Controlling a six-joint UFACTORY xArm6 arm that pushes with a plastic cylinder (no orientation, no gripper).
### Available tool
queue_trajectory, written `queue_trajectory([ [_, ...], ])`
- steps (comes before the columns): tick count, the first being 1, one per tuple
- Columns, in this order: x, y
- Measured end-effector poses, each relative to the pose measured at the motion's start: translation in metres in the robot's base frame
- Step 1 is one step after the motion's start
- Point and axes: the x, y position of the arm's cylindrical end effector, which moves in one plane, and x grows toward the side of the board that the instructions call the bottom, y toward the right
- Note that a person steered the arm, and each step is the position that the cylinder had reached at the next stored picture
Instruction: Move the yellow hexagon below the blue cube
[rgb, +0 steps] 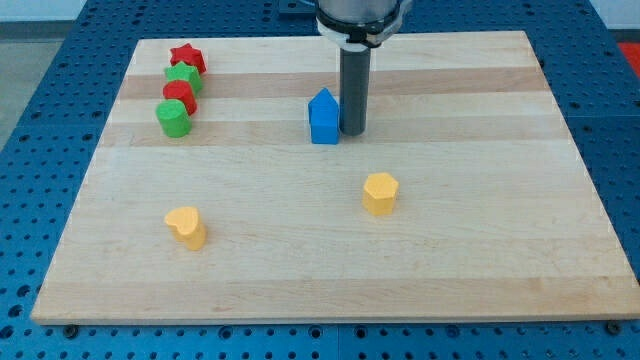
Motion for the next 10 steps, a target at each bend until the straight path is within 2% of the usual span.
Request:
queue_trajectory([
  [3,-0.003,-0.002],
  [4,-0.003,0.033],
  [5,0.015,0.078],
  [6,0.073,0.108],
  [7,0.117,0.101],
  [8,0.131,0.067],
  [10,0.117,0.044],
])
